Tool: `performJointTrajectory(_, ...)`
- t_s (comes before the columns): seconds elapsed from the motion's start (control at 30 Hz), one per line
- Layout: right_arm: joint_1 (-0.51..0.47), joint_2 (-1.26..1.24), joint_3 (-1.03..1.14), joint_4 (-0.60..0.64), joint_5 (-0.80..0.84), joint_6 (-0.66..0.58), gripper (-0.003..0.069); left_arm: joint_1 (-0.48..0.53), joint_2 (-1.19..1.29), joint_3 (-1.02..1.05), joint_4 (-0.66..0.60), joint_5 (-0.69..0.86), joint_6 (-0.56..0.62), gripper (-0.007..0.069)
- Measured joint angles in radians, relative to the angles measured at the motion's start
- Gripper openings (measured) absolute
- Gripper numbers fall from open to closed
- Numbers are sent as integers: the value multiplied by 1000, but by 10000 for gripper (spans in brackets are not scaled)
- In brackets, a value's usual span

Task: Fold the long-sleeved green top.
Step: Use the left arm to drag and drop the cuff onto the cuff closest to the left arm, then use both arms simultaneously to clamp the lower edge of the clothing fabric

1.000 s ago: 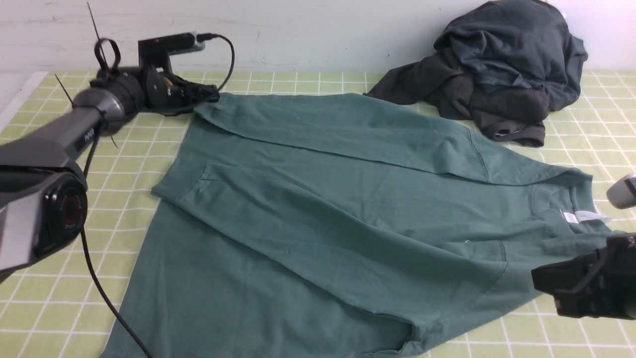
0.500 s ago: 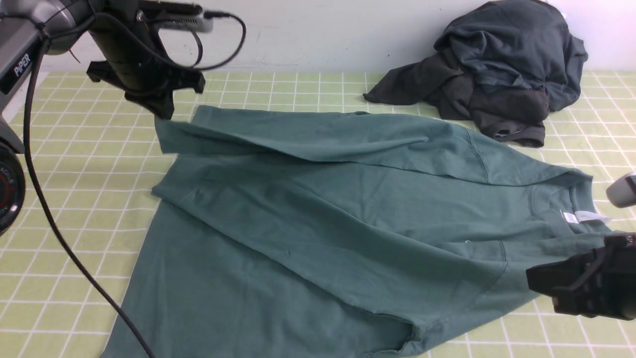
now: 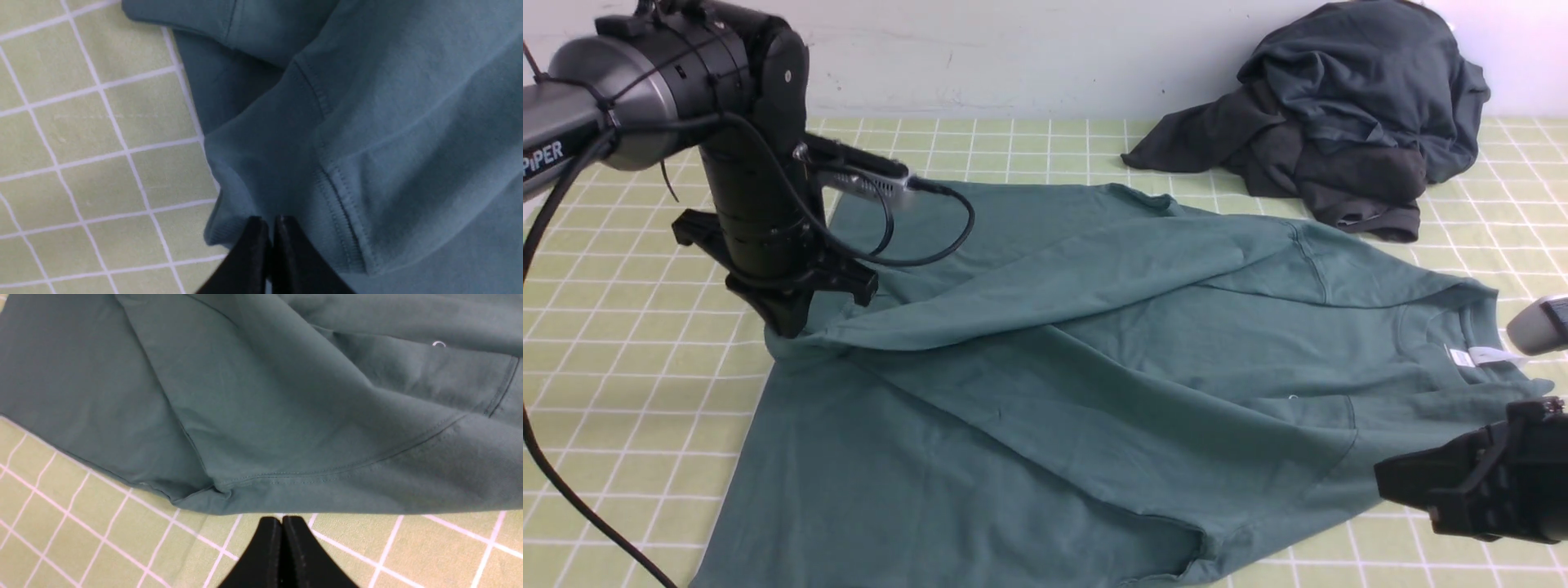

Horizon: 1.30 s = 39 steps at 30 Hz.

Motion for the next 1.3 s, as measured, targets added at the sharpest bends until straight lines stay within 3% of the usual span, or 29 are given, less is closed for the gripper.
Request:
performJointTrajectory(0.33, 0, 0, 0, 1, 1, 0, -14, 0, -31, 6, -2, -2, 22, 117)
performJointTrajectory(0.5, 0, 0, 0, 7, 4, 0, -14, 0, -12, 6, -12, -33, 15, 239)
performJointTrajectory(0.7, 20, 18, -23, -22, 22, 17, -13, -3, 21, 6, -39, -45, 5, 283)
performJointTrajectory(0.87, 22, 88, -142, -164, 36, 141, -9, -23, -53, 7, -108, -20, 101, 283)
performJointTrajectory(1.0, 22, 224, -368, -389, 36, 341, -3, -40, -259, 7, -209, -18, 147, 283)
performJointTrajectory(1.1, 22, 367, -521, -520, 35, 425, 18, -41, -417, 7, -244, -17, 189, 283)
performJointTrajectory(1.3, 22, 621, -776, -577, 48, 465, 115, -20, -674, 45, -217, -34, 244, 283)
